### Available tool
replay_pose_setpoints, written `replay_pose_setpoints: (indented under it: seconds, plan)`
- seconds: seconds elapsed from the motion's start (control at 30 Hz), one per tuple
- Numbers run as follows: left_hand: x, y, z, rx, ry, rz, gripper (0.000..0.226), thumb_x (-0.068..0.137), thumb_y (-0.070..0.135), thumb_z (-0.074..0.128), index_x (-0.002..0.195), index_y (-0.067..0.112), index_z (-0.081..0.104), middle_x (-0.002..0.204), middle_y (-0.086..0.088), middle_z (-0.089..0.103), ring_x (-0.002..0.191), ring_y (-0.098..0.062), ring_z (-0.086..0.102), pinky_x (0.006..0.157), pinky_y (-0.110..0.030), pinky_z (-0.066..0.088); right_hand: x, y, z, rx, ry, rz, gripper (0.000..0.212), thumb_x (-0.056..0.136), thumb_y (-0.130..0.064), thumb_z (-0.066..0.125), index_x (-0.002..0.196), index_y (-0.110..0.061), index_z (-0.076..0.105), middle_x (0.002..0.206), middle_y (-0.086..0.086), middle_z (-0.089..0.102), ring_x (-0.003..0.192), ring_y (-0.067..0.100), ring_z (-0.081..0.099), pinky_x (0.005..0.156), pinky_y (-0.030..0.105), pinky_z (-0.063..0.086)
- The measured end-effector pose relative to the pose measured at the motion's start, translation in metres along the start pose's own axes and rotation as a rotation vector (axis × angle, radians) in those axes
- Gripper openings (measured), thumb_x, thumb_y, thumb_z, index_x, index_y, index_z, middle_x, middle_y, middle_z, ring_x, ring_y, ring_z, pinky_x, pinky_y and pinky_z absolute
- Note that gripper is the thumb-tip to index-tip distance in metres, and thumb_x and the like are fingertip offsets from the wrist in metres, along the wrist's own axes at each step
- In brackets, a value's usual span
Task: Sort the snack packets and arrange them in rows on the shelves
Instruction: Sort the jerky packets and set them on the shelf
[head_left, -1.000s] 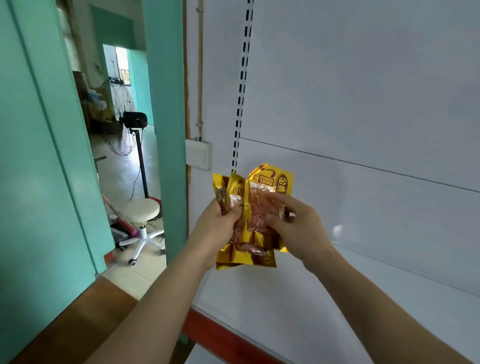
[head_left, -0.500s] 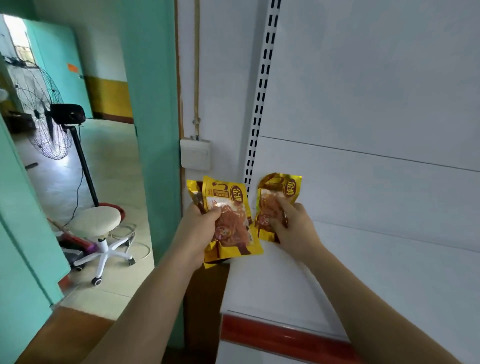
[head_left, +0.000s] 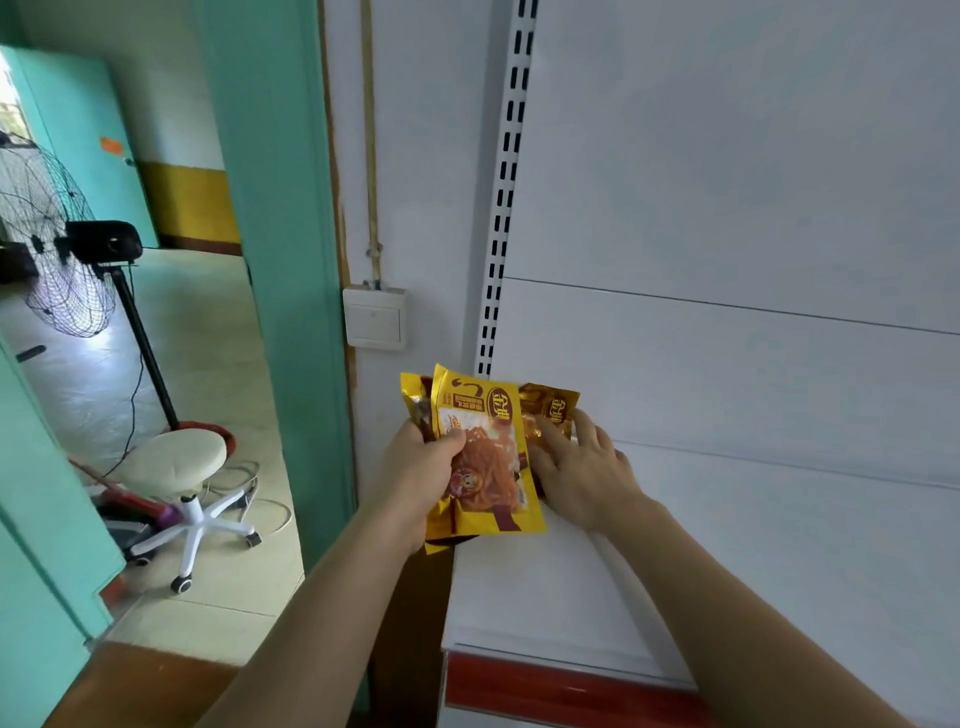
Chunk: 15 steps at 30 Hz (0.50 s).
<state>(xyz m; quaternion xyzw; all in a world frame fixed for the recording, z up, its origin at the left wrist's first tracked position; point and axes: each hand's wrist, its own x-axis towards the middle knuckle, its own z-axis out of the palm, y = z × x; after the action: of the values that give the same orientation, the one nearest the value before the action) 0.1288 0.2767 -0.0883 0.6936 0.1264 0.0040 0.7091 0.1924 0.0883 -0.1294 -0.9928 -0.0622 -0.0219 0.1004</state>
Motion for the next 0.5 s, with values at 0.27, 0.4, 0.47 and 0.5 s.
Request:
replay_pose_setpoints:
  seconds: [0.27, 0.4, 0.47, 0.5]
  plan:
    - [-0.003, -0.002, 0.020, 0.002, 0.024, 0.090, 0.013, 0.098, 0.025, 0.071, 0.111, 0.026, 0.073, 0.103, 0.004, 0.079, 0.093, -0.018, 0.076, 0.087, -0.043, 0.062, -0.056, -0.026, -0.044, 0.762, 0.128, -0.043, 0.039, 0.092, -0.052, 0.063, 0.127, -0.044, 0.049, 0.103, -0.012, 0.073, 0.092, 0.007, 0.070, 0.078, 0.025, 0.056]
    - [-0.009, 0.001, 0.025, 0.006, 0.015, 0.108, 0.017, 0.102, 0.033, 0.063, 0.112, 0.023, 0.073, 0.099, 0.005, 0.079, 0.091, -0.013, 0.074, 0.080, -0.033, 0.058, -0.056, -0.012, -0.042, 0.736, 0.283, 0.005, 0.060, 0.092, -0.040, 0.068, 0.144, -0.051, 0.040, 0.096, -0.013, 0.069, 0.081, 0.005, 0.065, 0.065, 0.013, 0.045]
    - [-0.009, 0.005, 0.019, -0.026, 0.052, 0.098, 0.021, 0.104, 0.035, 0.055, 0.108, 0.021, 0.071, 0.093, 0.005, 0.078, 0.083, -0.008, 0.071, 0.068, -0.025, 0.046, -0.055, 0.002, -0.047, 0.713, 0.391, 0.119, 0.056, 0.094, -0.037, 0.067, 0.144, -0.046, 0.045, 0.094, -0.011, 0.063, 0.081, 0.012, 0.059, 0.067, 0.021, 0.040]
    - [-0.009, 0.007, 0.015, -0.039, 0.066, 0.096, 0.020, 0.106, 0.033, 0.053, 0.105, 0.021, 0.070, 0.090, 0.006, 0.076, 0.080, -0.006, 0.069, 0.065, -0.022, 0.042, -0.055, 0.009, -0.049, 0.709, 0.417, 0.168, 0.053, 0.095, -0.035, 0.066, 0.144, -0.043, 0.047, 0.096, -0.008, 0.061, 0.082, 0.013, 0.055, 0.068, 0.021, 0.039]
